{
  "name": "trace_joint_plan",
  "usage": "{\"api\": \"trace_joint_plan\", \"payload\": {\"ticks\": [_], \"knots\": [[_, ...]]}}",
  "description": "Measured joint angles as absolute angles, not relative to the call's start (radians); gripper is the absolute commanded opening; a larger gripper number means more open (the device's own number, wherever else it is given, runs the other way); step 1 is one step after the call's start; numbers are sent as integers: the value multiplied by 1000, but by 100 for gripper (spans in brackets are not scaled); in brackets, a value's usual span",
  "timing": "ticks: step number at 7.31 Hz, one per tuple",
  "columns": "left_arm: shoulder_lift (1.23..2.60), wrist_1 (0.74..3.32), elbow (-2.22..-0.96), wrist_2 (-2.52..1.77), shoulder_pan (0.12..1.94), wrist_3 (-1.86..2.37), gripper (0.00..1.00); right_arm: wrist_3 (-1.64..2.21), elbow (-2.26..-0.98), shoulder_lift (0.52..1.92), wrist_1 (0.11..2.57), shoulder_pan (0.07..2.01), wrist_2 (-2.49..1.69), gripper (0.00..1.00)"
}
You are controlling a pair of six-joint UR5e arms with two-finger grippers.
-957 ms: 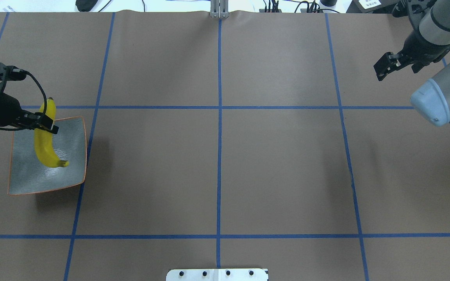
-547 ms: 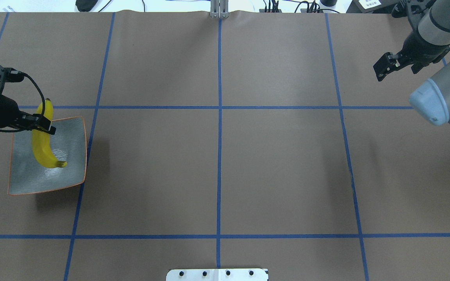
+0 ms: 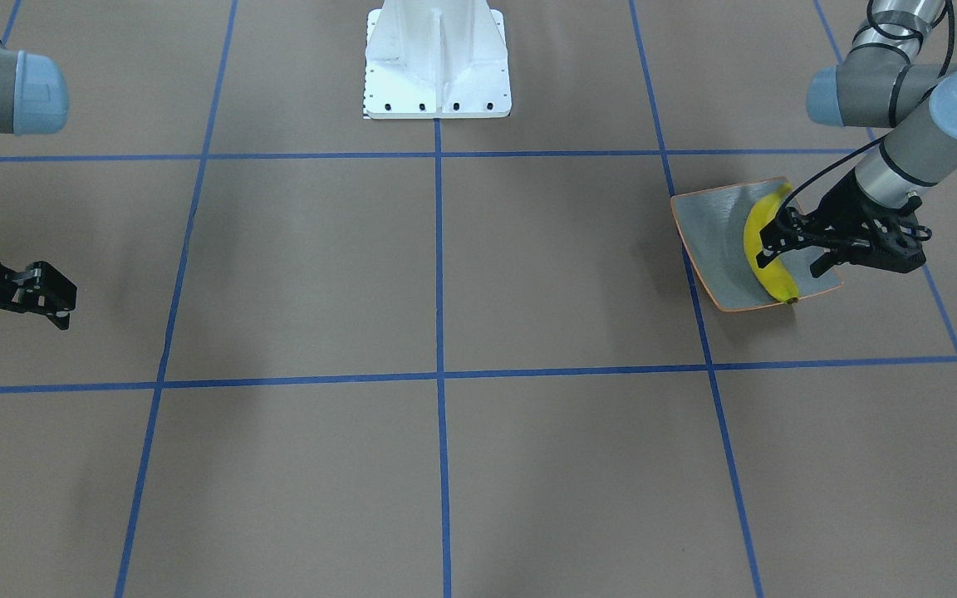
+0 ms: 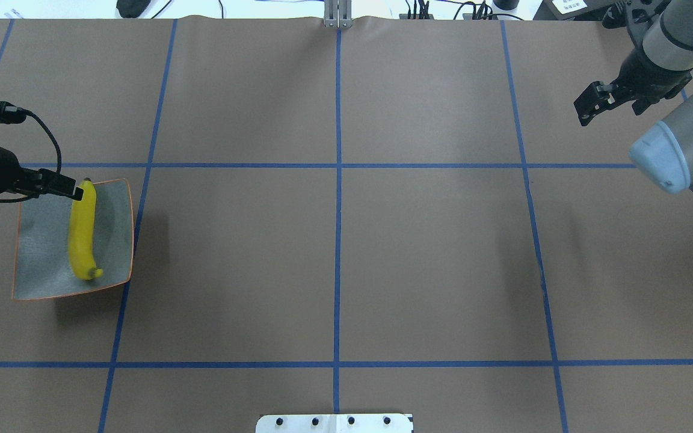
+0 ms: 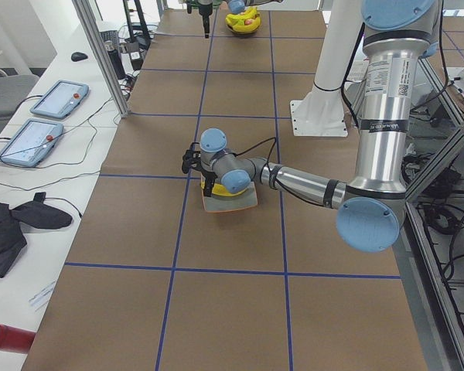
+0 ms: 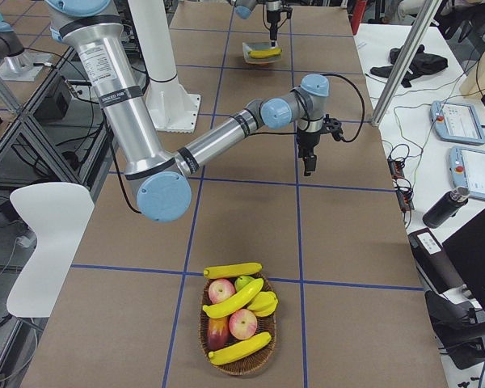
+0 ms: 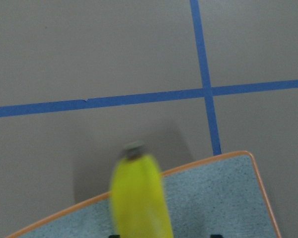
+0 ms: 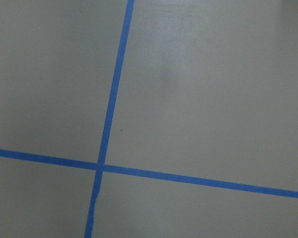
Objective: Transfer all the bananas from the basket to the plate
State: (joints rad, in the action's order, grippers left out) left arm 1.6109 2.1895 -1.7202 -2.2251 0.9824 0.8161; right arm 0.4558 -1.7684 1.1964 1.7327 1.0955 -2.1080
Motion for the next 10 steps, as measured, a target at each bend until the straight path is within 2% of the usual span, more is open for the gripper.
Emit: {"api": "trace_joint_plan", "payload": {"ticks": [5,10], "knots": [[1623,2182,-1744,-2352,1134,816,100,302,-1768,1263,1733,1146,-2116,99],[1692,2181,-1705,-2355,1145,819,100,-43,-1765,1557,1732,1387,-2268,99]]}}
